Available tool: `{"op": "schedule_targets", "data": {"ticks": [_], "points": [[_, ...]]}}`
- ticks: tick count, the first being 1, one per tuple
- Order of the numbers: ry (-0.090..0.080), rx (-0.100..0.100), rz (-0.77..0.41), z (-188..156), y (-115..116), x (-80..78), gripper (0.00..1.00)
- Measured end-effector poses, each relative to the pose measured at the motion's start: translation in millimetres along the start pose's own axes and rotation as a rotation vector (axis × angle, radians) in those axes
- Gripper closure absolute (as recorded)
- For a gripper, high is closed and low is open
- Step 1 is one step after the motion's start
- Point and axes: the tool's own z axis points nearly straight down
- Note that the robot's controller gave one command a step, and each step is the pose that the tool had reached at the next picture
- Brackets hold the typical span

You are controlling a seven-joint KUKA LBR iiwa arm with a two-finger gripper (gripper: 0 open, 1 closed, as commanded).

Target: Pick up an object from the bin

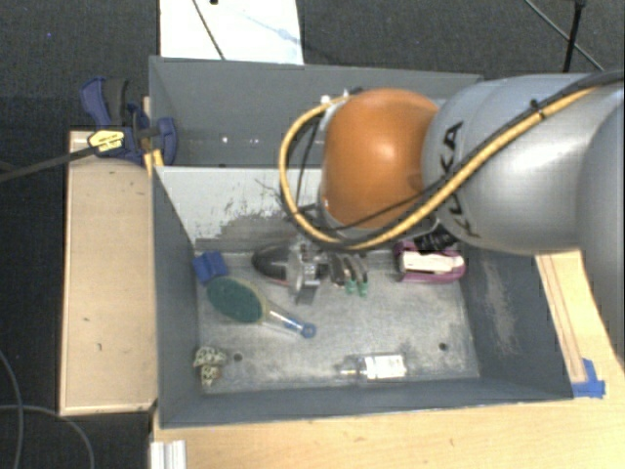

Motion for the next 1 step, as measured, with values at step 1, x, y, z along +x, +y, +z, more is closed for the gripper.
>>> {"op": "schedule_targets", "data": {"ticks": [1], "points": [[0.012, 0.004, 0.151, 64.8, 29.4, 7.4, 1.0]]}}
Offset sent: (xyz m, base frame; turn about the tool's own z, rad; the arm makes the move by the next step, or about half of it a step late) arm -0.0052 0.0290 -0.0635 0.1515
